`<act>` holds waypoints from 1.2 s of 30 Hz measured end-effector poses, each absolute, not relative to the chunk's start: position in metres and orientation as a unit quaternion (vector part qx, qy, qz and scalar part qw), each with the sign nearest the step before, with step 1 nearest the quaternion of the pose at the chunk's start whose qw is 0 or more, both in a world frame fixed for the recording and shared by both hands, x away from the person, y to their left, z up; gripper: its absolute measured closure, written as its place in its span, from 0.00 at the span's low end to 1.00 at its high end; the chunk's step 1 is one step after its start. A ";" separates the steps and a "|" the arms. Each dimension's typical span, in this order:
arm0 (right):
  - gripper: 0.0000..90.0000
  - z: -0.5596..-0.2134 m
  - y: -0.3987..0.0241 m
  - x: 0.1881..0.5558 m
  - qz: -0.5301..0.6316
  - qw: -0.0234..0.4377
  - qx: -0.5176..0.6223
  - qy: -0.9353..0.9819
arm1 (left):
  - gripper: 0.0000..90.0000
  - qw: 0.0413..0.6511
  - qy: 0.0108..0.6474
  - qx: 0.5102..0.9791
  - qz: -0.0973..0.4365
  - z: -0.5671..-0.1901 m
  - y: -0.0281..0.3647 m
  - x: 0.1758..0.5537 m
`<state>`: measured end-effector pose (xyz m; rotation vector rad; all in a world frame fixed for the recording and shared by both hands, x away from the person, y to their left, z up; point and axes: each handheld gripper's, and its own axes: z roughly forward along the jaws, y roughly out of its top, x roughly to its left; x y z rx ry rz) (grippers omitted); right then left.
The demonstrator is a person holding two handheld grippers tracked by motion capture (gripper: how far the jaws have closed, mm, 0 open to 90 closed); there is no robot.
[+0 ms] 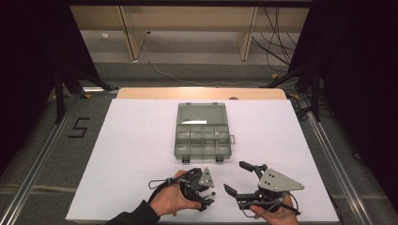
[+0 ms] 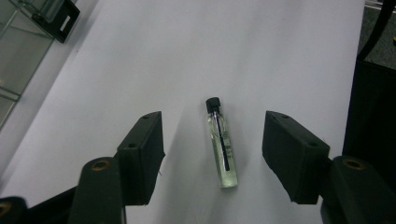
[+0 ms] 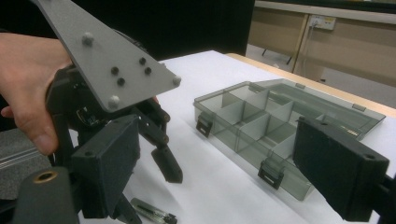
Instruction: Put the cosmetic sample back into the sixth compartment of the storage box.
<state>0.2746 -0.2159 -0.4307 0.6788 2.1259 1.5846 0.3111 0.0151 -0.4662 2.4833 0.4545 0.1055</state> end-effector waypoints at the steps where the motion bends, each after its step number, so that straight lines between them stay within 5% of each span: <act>1: 0.18 -0.431 -0.216 0.275 0.567 0.201 0.243 0.761 | 0.46 0.303 0.171 0.937 0.040 -0.466 0.015 0.311; 11: 0.18 -0.431 -0.216 0.275 0.569 0.200 0.243 0.760 | 0.62 0.279 0.168 0.945 0.031 -0.468 0.012 0.315; 36: 0.18 -0.431 -0.215 0.275 0.571 0.208 0.241 0.757 | 0.79 0.255 0.168 0.952 0.019 -0.470 0.009 0.318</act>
